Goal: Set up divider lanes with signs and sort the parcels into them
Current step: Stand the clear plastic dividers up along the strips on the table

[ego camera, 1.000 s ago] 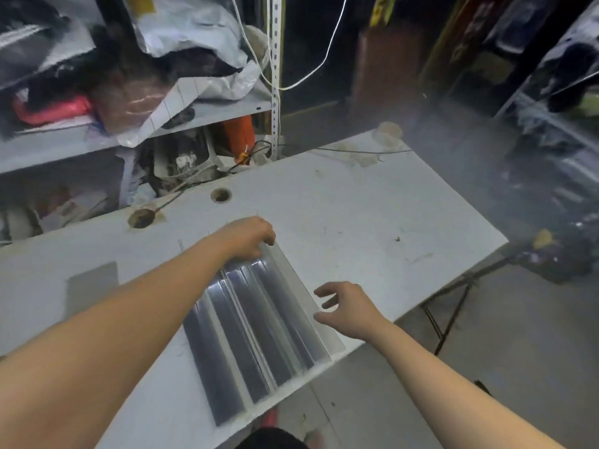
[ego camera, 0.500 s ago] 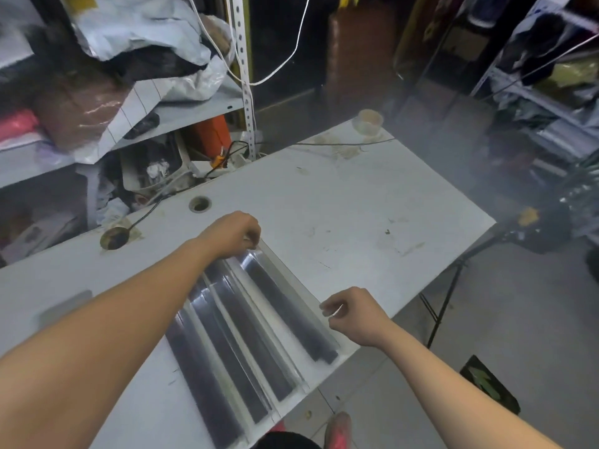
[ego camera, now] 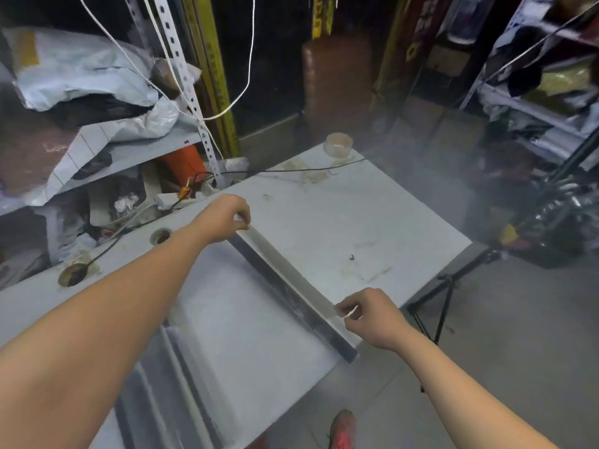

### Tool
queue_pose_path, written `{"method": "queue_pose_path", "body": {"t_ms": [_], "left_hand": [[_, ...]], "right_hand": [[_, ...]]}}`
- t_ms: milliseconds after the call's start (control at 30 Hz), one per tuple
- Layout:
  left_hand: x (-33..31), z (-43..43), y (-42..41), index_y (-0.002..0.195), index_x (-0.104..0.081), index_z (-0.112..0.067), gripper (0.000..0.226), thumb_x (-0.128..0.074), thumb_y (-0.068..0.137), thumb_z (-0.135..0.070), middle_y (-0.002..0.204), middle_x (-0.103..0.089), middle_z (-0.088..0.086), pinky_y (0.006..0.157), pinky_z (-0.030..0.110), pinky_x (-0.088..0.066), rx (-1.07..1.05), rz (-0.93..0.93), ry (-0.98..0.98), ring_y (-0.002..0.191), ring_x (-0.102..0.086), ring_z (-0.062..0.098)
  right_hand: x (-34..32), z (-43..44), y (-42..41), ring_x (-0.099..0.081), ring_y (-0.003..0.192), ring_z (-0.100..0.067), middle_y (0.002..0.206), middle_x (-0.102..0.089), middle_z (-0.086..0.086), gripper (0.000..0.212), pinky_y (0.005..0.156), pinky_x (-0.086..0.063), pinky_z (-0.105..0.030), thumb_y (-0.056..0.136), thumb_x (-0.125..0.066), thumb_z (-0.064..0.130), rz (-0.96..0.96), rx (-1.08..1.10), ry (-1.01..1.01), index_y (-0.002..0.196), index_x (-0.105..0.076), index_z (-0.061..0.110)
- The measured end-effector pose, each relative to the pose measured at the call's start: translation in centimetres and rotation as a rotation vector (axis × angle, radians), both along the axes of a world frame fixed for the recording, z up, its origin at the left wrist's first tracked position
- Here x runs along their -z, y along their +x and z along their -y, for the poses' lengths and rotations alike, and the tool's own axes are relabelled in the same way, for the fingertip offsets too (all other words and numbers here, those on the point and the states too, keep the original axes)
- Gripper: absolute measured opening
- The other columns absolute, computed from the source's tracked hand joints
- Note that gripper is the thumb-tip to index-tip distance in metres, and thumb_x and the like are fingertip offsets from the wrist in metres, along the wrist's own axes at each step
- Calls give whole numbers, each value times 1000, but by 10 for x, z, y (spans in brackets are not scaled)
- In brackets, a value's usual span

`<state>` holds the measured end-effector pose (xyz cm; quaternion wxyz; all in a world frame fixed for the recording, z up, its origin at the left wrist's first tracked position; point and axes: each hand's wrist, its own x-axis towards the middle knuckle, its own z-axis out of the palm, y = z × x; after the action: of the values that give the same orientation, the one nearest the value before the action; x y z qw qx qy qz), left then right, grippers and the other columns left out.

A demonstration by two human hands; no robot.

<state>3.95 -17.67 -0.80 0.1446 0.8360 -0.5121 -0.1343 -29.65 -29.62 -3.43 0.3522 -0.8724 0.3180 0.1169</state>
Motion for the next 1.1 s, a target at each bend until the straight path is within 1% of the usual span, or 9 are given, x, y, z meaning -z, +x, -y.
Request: {"method": "queue_pose_path", "body": {"t_ms": [167,300,467,600,733,800,900,1033,1100], "left_hand": [[-5,69,-21,86,-73,-14,4,-74,85,-10,91,-63,-2,68,17,-38,2,46,9,85,-58,15],[-1,118,-33,89,-74,-12,5,-76,84,-13,91,-62,-2,69,18,-40,25,56,17,84,-59,16],[5,173,-35,91,-73,-9,7,-75,85,-12,91,-61,-1,75,24,-44,59,50,18,82,-55,14],[20,212,-21,90,-74,-11,7,-76,84,-13,94,-64,-1,77,29,-52,80,31,43,82,-57,13],[34,248,-5,90,-74,-8,7,-76,84,-11,93,-64,0,74,22,-41,106,25,39,81,-53,12],[40,263,5,91,-73,-8,8,-76,84,-11,94,-64,1,75,22,-42,106,6,32,83,-55,14],[46,285,20,91,-73,-6,8,-76,83,-10,94,-64,2,77,22,-41,132,4,29,85,-54,15],[49,307,35,89,-73,-5,7,-75,84,-9,91,-63,1,79,23,-42,157,11,-10,86,-55,17],[48,316,40,88,-74,-4,5,-74,83,-7,92,-65,4,82,27,-46,166,11,-21,85,-55,18]], "right_hand": [[-5,60,-23,-65,74,-5,90,-72,15,33,73,-53,-23,80,-58,8,23,-17,-16,76,-67,39],[-5,100,-38,-65,73,-5,92,-74,16,29,69,-53,-23,79,-56,9,15,1,-42,88,-77,27],[0,138,-47,-62,71,1,93,-70,25,32,65,-46,-17,83,-58,15,0,54,-23,100,-76,35],[6,165,-38,-63,76,1,91,-67,27,36,70,-50,-19,83,-56,12,-18,101,-32,87,-68,46],[10,186,-24,-65,80,1,89,-66,29,32,72,-53,-22,86,-56,13,-48,154,-38,94,-72,40],[12,196,-18,-65,79,2,92,-71,24,34,72,-55,-24,87,-56,16,-43,173,-35,85,-70,46],[19,212,-9,-67,77,-1,90,-75,17,49,73,-58,-30,84,-54,14,-31,213,-54,63,-55,58],[13,225,6,-70,83,-10,90,-76,10,31,76,-58,-37,85,-54,29,5,246,-35,64,-61,51],[9,231,10,-70,86,-10,94,-76,9,21,79,-57,-37,89,-55,33,5,250,-35,81,-74,39]]}}
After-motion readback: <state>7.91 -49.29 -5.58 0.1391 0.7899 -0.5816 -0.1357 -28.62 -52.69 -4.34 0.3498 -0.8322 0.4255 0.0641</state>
